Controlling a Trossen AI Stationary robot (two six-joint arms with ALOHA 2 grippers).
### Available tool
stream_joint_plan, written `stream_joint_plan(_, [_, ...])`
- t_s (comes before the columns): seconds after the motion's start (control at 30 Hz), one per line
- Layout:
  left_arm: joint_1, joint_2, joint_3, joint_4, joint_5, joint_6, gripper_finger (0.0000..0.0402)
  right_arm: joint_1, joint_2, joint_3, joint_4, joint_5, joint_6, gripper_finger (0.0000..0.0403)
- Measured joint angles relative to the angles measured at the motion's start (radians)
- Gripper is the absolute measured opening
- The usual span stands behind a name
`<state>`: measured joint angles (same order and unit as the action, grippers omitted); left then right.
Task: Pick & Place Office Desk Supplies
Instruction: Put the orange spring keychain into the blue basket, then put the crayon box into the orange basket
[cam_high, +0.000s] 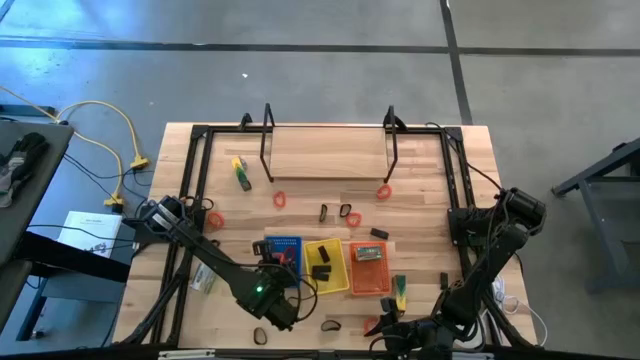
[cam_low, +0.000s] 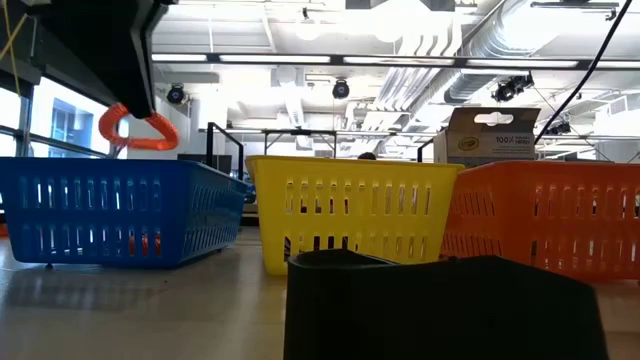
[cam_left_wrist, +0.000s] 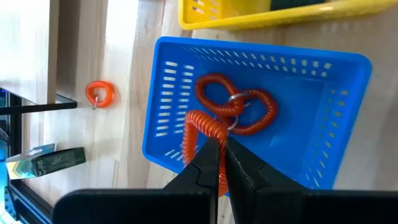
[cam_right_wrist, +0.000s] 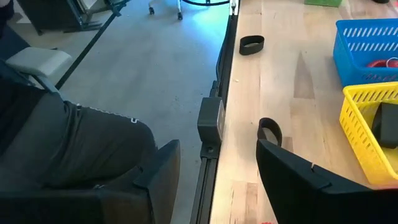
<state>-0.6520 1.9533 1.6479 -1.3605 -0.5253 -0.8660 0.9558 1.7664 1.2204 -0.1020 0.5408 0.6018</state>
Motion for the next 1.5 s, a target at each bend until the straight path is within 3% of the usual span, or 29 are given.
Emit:
stream_joint_plan(0.2, [0.002,0.001,-0.016,0.004,0.013,-0.026,0.0014,0.0,0.0,0.0,-0.001,0.0,-0.001,0.0199])
stream_joint_plan(0.87, [-0.005,0.001,-0.015,0.03,-0.023,-0.027,0.0106,0.0,0.0,0.0,-0.012,0.0,-0.003,0.0199])
stream_joint_plan(0.97, [-0.005,-0.031,-0.006,0.001,0.047,-0.073,0.0108,0.0,0.0,0.0,-0.018,0.0,-0.003,0.0199])
stream_joint_plan(1.1, [0.008,-0.092,0.003,-0.061,0.256,-0.189,0.0109,0.0,0.0,0.0,-0.024,0.001,-0.003,0.0199])
stream_joint_plan(1.2, [0.004,-0.125,0.003,-0.07,0.338,-0.297,0.0109,0.0,0.0,0.0,-0.024,0.004,-0.003,0.0199])
stream_joint_plan(1.5, [-0.015,-0.132,0.003,-0.079,0.381,-0.321,0.011,0.0,0.0,0.0,-0.023,0.006,0.007,0.0199])
